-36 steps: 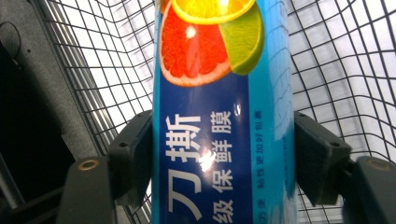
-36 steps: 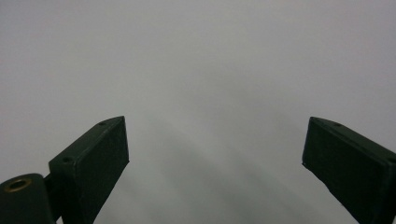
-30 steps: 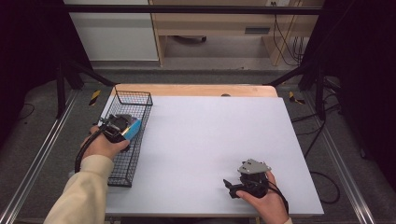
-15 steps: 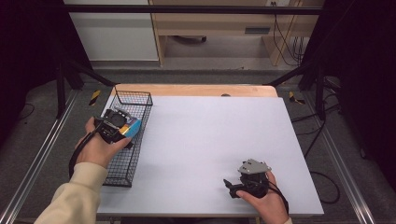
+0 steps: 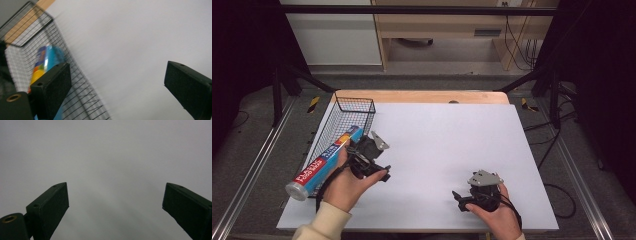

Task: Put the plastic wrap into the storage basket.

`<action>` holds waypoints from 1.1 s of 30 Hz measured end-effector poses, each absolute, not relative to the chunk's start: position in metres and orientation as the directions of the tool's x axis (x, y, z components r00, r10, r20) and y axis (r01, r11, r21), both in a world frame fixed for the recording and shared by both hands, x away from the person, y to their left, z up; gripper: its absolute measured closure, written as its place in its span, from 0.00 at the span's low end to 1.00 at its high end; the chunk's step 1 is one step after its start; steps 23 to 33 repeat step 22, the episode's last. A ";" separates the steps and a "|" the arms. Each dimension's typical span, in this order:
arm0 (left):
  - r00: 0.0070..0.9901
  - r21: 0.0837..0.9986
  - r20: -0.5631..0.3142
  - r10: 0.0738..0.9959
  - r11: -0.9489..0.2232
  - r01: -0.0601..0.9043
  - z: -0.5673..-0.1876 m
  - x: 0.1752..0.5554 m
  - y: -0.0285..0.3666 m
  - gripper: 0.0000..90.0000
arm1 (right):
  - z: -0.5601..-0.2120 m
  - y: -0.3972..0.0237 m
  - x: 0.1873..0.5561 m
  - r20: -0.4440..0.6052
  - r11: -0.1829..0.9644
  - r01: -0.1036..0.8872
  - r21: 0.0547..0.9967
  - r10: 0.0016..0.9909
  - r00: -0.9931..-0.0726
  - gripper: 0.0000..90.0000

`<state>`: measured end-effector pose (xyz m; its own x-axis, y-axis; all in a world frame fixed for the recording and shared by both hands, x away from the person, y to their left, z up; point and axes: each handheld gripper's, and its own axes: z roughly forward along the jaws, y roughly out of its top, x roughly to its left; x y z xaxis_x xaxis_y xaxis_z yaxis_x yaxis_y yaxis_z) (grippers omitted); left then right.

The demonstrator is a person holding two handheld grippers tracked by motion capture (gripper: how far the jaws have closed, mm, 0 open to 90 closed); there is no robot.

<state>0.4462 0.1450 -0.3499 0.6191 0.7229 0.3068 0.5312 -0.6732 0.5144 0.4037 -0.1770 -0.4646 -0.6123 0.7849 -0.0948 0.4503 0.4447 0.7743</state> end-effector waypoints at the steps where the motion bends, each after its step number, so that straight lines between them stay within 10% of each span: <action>1: 0.628 0.521 0.305 0.715 -0.678 0.519 -0.354 0.444 0.140 0.08 | -0.465 -0.177 0.404 -0.098 0.447 0.450 0.773 0.785 -0.612 0.08; 17: 0.685 0.701 0.204 0.700 -0.593 0.397 -0.435 0.423 0.127 0.07 | -0.465 -0.178 0.406 -0.143 0.456 0.431 0.779 0.797 -0.586 0.07; 33: 0.680 0.696 0.260 0.685 -0.621 0.360 -0.442 0.417 0.136 0.06 | -0.466 -0.176 0.407 -0.148 0.460 0.437 0.773 0.800 -0.581 0.07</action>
